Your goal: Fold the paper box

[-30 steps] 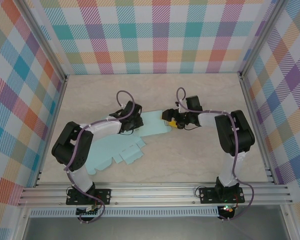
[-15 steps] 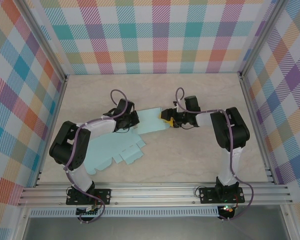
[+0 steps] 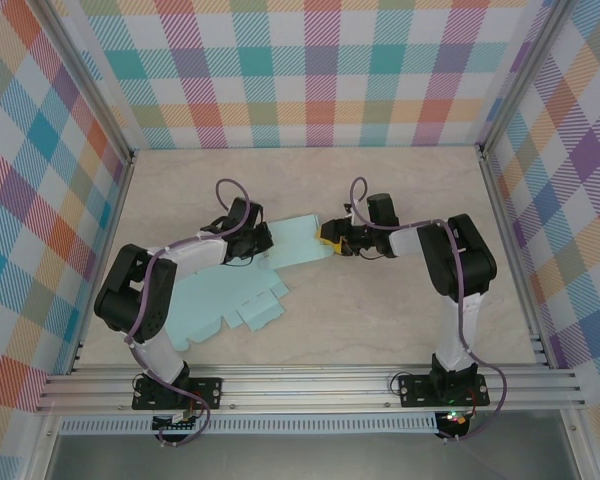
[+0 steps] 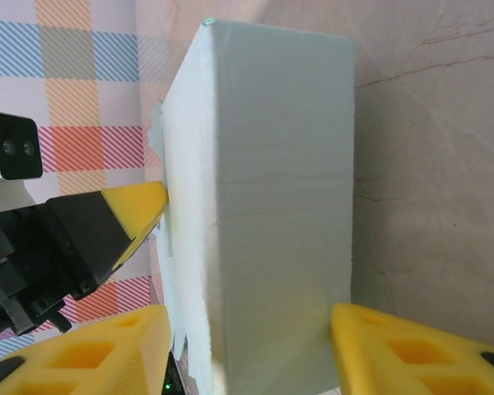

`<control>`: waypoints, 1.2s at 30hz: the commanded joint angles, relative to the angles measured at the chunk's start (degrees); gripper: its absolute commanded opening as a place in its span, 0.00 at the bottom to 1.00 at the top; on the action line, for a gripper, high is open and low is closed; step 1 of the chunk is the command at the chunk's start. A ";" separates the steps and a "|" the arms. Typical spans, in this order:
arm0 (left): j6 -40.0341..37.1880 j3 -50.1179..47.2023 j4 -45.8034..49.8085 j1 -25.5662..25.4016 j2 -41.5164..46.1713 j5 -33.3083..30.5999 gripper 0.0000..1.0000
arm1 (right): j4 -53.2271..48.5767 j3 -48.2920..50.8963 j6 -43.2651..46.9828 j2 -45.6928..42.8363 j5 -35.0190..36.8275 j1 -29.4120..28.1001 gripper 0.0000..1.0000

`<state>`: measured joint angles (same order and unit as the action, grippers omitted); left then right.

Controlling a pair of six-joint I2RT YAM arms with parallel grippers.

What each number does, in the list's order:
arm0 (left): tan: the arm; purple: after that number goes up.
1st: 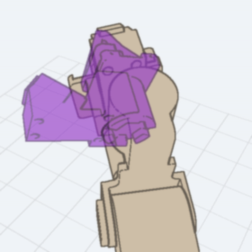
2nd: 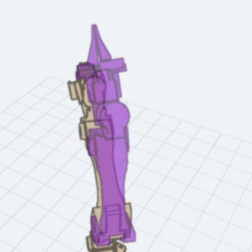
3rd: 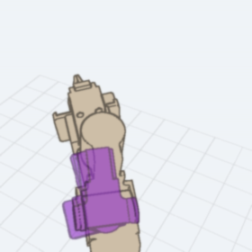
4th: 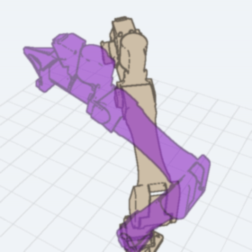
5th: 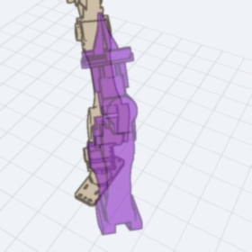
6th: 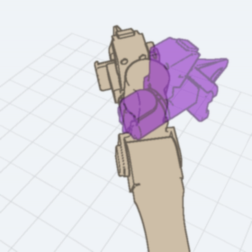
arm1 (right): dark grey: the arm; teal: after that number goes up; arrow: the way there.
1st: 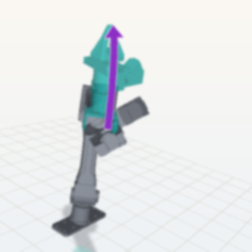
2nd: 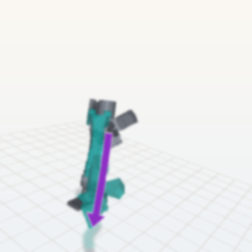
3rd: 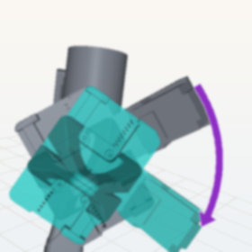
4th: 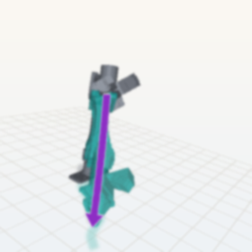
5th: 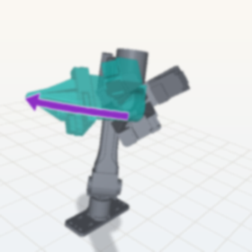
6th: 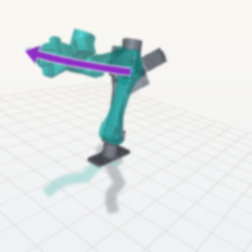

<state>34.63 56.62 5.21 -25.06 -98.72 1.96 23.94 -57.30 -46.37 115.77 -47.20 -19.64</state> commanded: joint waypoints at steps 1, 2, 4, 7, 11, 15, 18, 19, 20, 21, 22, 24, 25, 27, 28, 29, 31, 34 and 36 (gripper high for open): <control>-0.57 -0.38 3.28 0.24 -1.07 3.95 0.05 | 2.92 0.34 0.01 -1.81 -2.64 -1.72 0.59; -0.45 -0.64 2.99 0.60 -1.31 4.20 0.03 | 2.41 0.43 0.51 -1.69 -2.01 -1.72 0.61; -0.18 -1.31 2.17 1.37 -1.70 4.99 0.00 | 0.49 0.28 1.87 -1.64 -0.59 -1.73 0.64; -0.20 -2.14 1.26 2.65 -1.81 6.39 0.00 | -3.22 -0.48 4.48 -1.61 1.33 -1.72 0.65; -0.78 -3.00 0.79 3.70 -1.56 7.06 0.00 | -4.51 -1.82 5.63 -0.57 1.20 -1.72 0.68; -1.43 -2.90 0.99 4.38 -1.65 7.66 0.00 | -4.17 -3.63 5.16 1.15 0.13 -1.75 0.75; -1.93 -2.67 1.28 5.25 -2.15 8.09 0.00 | -4.45 -4.38 4.97 1.83 0.23 -1.75 0.77; -2.11 -2.70 1.38 5.73 -2.32 8.42 0.00 | -4.78 -4.40 5.18 1.83 0.41 -1.76 0.78; -2.24 -2.74 1.30 6.06 -2.52 8.77 0.00 | -5.15 -4.40 5.31 1.63 0.84 -1.73 0.78; -2.42 -2.96 1.02 6.56 -2.61 9.31 0.00 | -6.08 -4.40 5.71 1.36 1.41 -1.72 0.78; -2.46 -3.15 0.71 7.00 -2.70 9.79 0.00 | -7.14 -4.40 6.27 1.07 2.01 -1.80 0.79; -2.64 -3.36 0.28 7.63 -2.90 10.67 0.00 | -9.31 -4.27 6.98 0.32 3.73 -1.81 0.80; -2.74 -3.45 0.26 7.78 -3.02 10.83 0.00 | -10.88 -4.28 7.48 -0.14 4.88 -1.76 0.80; -2.95 -3.27 0.27 7.78 -3.36 11.11 0.00 | -13.07 -4.07 8.03 -0.92 7.22 -1.81 0.81; -2.99 -3.25 0.31 7.83 -3.49 11.22 0.00 | -13.39 -3.97 8.29 -1.27 7.74 -1.81 0.81; -2.90 -3.26 0.16 7.83 -3.63 11.39 0.00 | -13.24 -3.89 8.40 -1.33 7.62 -1.81 0.81; -2.68 -3.26 -0.25 7.83 -4.02 11.90 0.00 | -11.95 -4.34 7.96 -0.67 5.56 -1.81 0.81; -2.57 -3.01 -0.35 7.83 -4.47 12.12 0.00 | -6.35 -5.31 5.16 0.88 0.61 -1.84 0.80; -2.60 -2.90 -0.37 7.83 -4.50 12.33 0.00 | -3.61 -6.49 3.58 1.79 -2.27 -2.19 0.77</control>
<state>32.71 55.27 -0.03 -17.67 -100.44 14.02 16.69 -61.71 -41.08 115.90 -44.77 -21.39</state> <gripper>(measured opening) 0.048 0.778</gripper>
